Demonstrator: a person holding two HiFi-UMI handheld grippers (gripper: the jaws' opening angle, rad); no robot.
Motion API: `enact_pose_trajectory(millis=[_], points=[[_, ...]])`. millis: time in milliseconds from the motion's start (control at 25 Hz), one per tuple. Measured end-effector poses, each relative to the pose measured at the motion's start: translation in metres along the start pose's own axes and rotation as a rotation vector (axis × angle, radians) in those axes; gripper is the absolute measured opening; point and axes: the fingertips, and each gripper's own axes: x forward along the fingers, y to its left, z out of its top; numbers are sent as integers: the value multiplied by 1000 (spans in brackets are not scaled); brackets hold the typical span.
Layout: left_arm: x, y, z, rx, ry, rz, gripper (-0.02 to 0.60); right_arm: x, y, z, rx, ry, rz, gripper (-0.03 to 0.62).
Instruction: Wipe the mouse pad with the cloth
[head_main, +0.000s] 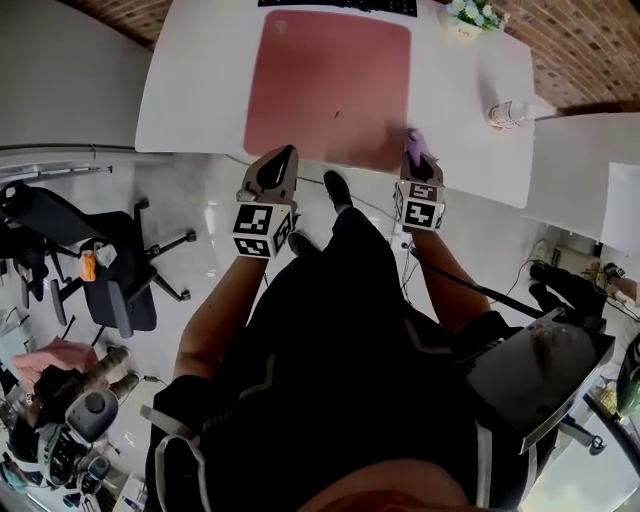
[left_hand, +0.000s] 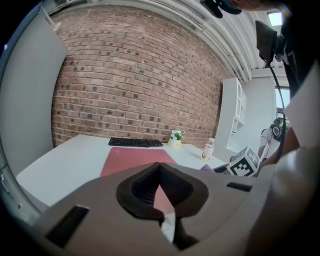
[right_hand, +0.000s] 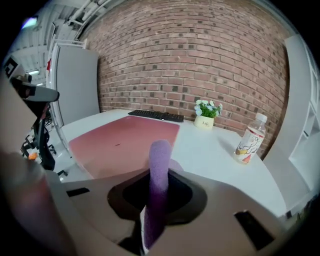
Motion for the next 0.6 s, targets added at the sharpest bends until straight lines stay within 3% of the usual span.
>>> enact_pose_trajectory(millis=[200,600], points=[[-19,6,-19,-5,9,14,3,16,13,-15,35,16,2,62],[-50,18,-22,-59,-5,63,3,30,34,-14,147,68,79,63]])
